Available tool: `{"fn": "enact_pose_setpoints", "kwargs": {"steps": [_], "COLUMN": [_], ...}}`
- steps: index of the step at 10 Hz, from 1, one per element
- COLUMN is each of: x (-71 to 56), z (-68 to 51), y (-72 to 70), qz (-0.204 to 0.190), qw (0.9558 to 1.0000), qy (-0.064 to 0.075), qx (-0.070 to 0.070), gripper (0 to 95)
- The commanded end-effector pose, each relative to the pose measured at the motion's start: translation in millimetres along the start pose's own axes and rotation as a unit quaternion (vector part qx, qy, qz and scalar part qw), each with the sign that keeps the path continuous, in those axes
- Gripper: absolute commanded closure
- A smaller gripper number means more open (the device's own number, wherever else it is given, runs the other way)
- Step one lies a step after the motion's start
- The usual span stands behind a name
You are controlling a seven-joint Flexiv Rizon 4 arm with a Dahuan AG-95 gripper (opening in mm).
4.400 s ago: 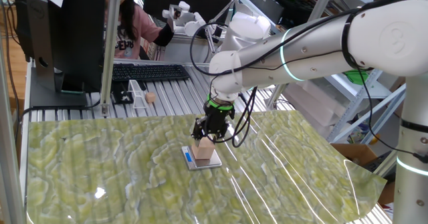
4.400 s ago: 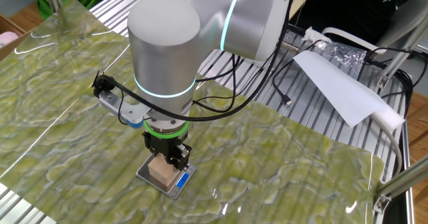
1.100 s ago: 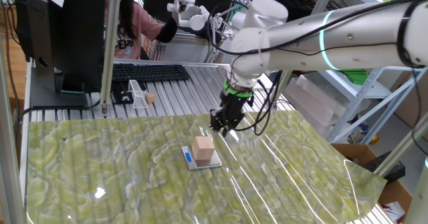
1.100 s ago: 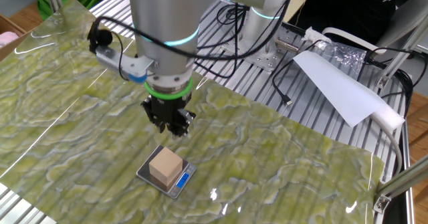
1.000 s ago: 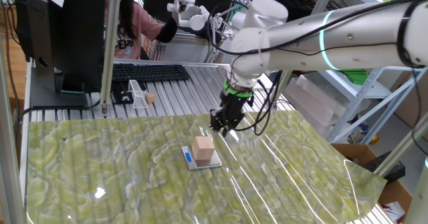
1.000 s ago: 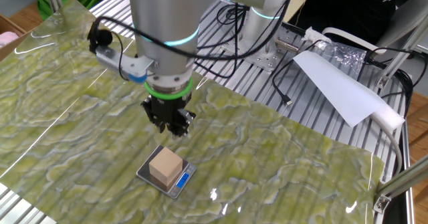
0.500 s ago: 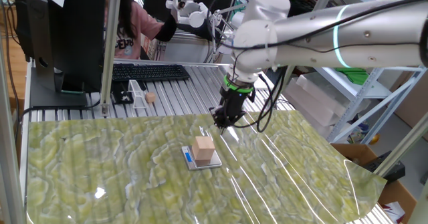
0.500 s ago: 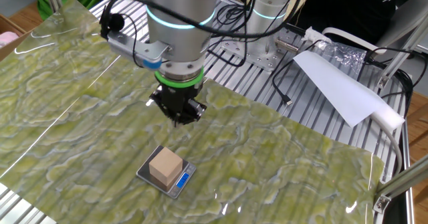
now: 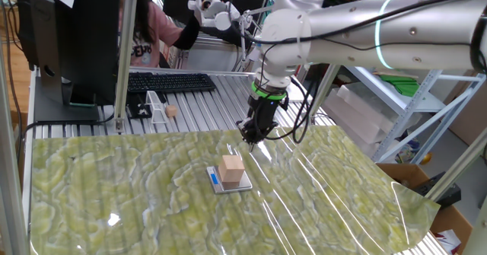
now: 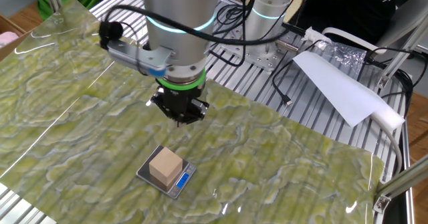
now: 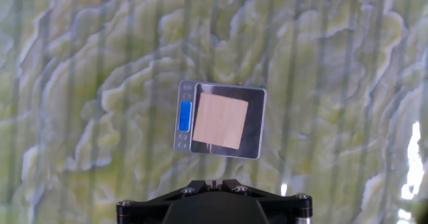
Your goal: Place the block on the scale
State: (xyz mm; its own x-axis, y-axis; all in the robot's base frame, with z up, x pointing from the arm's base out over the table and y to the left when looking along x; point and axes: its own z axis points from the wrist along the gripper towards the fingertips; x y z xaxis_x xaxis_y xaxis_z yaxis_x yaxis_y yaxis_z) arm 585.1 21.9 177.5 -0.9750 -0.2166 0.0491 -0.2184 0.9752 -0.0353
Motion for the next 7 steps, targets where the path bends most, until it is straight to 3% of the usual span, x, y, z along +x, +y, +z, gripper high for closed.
{"fn": "enact_pose_setpoints", "kwargs": {"steps": [1, 4, 6, 7], "x": [0.9, 1.2, 1.2, 1.2], "z": [-2.2, -2.9, -2.9, -2.9], "y": [2.0, 2.5, 2.5, 2.5], "qz": [0.0, 0.004, 0.014, 0.014], "qw": [1.0, 0.9999, 0.9992, 0.9992], "qy": [0.009, 0.012, 0.037, 0.038], "qx": [0.002, 0.001, -0.003, 0.0], "gripper": [95.0, 95.0, 95.0, 95.0]}}
